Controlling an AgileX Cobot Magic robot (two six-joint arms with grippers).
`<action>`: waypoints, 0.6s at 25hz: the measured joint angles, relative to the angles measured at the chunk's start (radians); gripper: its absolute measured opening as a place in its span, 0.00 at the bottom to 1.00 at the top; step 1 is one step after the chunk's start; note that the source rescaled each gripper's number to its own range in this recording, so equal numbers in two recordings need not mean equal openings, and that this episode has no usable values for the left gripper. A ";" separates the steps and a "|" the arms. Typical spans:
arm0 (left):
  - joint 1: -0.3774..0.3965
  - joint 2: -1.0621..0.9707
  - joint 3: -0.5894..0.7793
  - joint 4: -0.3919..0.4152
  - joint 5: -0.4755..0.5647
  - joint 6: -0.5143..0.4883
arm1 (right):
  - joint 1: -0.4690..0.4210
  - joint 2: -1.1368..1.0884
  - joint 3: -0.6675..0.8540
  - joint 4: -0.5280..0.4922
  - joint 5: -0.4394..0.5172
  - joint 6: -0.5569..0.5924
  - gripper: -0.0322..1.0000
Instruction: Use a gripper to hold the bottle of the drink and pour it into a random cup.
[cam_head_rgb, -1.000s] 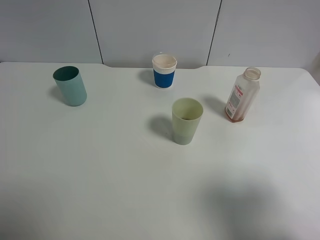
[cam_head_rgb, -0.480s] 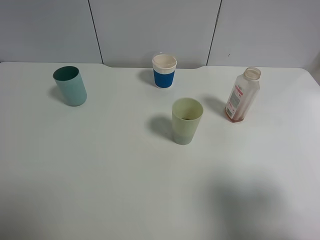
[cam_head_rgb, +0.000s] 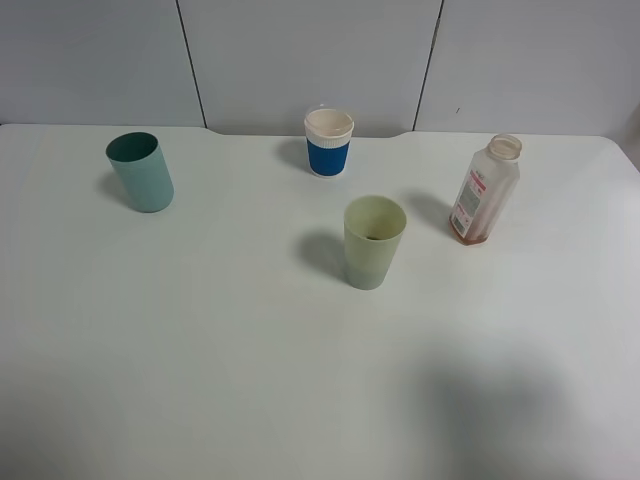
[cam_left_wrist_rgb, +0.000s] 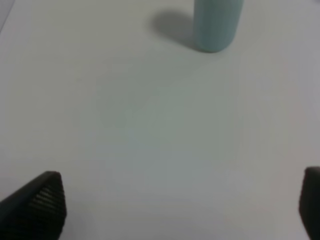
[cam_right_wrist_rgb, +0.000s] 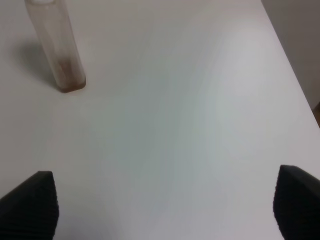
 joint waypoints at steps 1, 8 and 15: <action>0.000 0.000 0.000 0.000 0.000 0.000 | 0.000 0.000 0.000 0.000 0.000 0.000 0.91; 0.000 0.000 0.000 0.000 0.000 0.000 | 0.000 -0.059 0.000 0.000 0.000 0.000 0.91; 0.000 0.000 0.000 0.000 0.000 0.000 | 0.000 -0.059 0.000 0.000 0.000 0.000 0.91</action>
